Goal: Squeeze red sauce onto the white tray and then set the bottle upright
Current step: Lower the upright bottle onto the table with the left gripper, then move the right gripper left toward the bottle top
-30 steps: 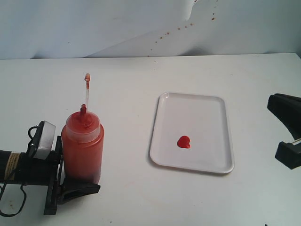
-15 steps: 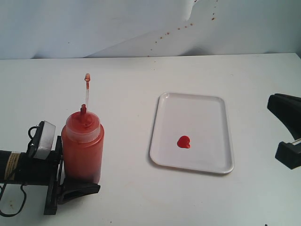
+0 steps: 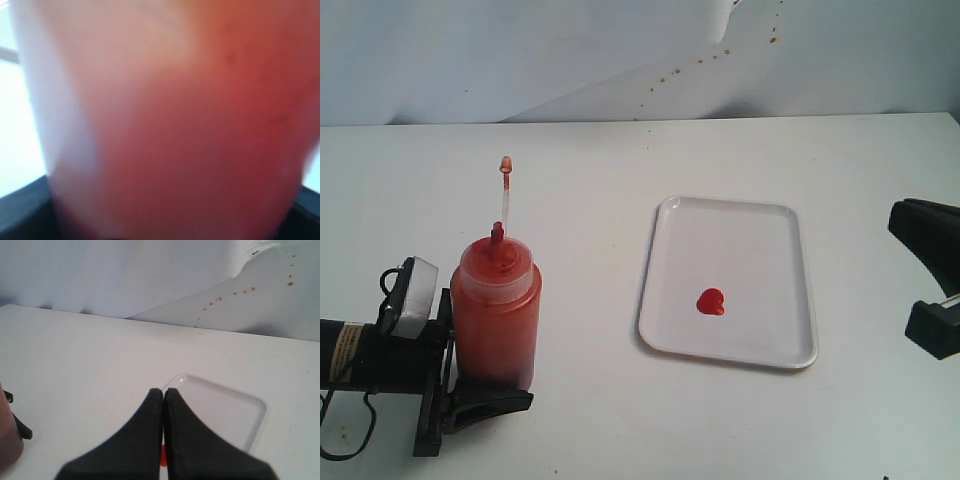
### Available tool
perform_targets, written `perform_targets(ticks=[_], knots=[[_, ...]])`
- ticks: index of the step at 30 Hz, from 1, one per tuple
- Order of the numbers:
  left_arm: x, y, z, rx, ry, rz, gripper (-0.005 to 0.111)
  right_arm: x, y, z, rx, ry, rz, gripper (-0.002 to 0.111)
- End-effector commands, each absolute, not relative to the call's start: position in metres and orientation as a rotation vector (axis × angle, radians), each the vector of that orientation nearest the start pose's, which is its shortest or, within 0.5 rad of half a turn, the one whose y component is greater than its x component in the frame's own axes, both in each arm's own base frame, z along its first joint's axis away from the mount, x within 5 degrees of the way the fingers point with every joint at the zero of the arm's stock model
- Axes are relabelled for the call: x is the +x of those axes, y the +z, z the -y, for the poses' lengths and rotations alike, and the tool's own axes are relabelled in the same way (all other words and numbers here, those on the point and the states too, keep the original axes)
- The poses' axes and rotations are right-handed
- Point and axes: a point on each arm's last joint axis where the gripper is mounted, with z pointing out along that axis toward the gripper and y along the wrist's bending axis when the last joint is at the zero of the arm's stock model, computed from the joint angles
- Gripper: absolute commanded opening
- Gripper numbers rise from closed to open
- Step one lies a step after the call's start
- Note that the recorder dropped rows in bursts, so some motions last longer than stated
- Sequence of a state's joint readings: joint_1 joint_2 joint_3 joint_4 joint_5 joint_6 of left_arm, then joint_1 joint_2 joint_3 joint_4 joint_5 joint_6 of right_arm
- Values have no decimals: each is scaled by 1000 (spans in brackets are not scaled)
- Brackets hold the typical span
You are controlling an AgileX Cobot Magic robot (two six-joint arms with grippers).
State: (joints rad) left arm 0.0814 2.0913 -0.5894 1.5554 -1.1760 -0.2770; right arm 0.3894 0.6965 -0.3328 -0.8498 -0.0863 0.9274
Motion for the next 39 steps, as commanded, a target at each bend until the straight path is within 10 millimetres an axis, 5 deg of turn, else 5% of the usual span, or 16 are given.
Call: perform_targets(ticks=[1,13,23,27,34,39], knots=[[247,75,67,1246,-1000,-1629,0,130,266,-59,-327,388,-1779,0],[247,75,67,1248,-999,-1628,0,131,268,-65,-360,446,-1741,0],[247,75,67,1248,-999,-1628,0,153,242,-96,-587,598,-1786,2],[247,75,67,1248,-999,-1628,0,159,229,-107,-679,666,-1783,21],[247,75,67,1248,-999,-1628,0,168,212,-123,-787,783,-1731,85],[247,75,67,1248,-999,-1628,0,178,202,-130,-700,909,-1717,87]])
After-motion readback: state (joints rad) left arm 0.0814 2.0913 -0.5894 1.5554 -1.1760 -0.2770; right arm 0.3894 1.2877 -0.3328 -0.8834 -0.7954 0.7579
